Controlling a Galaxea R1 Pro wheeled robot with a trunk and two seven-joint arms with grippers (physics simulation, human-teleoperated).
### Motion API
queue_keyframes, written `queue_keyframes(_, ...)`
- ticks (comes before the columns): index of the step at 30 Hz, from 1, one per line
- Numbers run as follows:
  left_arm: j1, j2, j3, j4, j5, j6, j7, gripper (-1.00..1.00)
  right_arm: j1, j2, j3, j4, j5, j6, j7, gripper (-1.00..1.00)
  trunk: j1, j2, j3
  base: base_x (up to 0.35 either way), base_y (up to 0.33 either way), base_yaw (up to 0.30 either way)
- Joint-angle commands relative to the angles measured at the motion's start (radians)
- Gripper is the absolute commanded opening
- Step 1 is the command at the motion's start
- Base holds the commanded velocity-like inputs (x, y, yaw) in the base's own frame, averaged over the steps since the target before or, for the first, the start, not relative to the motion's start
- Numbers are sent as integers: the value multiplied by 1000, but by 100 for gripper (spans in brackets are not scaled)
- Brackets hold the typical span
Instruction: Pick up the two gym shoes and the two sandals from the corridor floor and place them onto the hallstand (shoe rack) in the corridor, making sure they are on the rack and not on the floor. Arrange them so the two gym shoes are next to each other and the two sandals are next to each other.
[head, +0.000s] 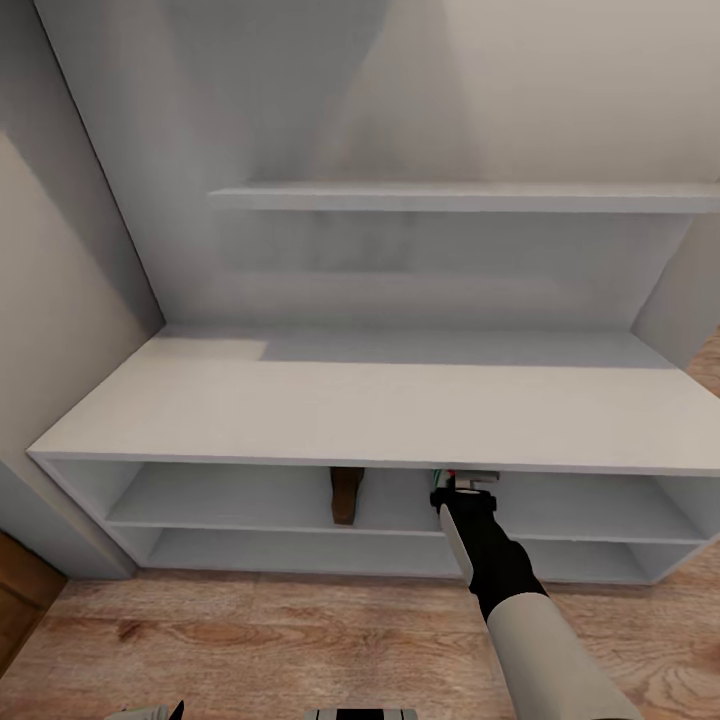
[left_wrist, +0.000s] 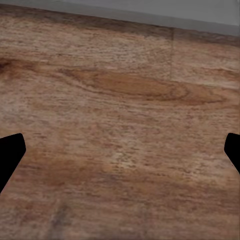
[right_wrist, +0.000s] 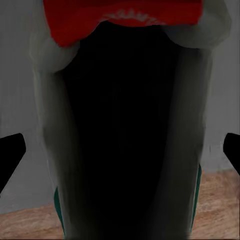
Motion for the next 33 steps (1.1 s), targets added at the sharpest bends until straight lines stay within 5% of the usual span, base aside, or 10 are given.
queue_keyframes(1,-1,-1,6,1,2,-1,-10,100,0,1,-2,-1,5,6,1,100,0,0,-1,4,0,0)
queue_keyframes(10,-1,0,6,1,2,-1,-10,100,0,1,-2,-2,5,6,1,100,0,0,-1,-42,0,0)
queue_keyframes(33,-1,1,7,1,3,-1,-10,100,0,1,1,5,5,6,1,100,0,0,-1,-325,0,0)
